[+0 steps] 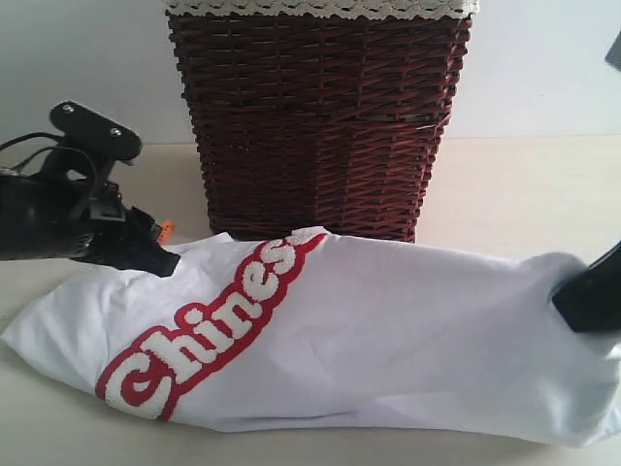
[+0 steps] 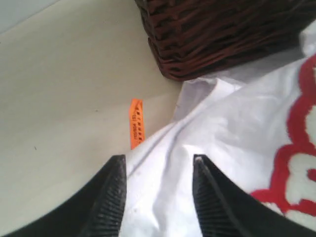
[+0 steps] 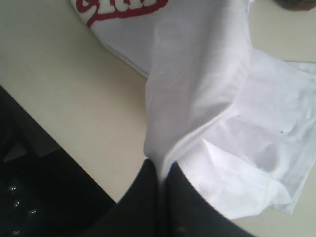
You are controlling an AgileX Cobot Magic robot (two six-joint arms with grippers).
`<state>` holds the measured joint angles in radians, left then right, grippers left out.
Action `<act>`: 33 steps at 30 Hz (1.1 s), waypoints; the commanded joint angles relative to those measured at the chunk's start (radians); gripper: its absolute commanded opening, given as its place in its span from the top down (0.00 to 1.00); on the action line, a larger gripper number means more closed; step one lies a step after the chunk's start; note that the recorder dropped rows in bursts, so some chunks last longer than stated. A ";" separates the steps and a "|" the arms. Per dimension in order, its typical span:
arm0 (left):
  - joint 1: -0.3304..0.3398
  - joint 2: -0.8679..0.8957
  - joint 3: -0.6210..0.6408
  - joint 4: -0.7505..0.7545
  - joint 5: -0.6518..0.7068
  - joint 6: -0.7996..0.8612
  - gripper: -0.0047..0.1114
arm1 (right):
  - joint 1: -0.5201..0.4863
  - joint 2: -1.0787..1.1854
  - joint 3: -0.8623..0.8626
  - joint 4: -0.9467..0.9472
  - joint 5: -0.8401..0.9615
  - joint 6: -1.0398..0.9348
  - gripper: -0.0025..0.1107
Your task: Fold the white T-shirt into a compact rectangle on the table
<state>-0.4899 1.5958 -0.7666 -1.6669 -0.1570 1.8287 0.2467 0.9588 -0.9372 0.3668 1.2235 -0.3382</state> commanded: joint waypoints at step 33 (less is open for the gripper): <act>0.000 0.476 -0.377 -0.078 -0.067 0.134 0.68 | 0.009 0.003 0.076 0.082 -0.002 -0.043 0.98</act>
<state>-0.4899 2.0658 -1.1465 -1.7360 -0.2380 1.9474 0.2551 0.9626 -0.8656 0.4394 1.2289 -0.3701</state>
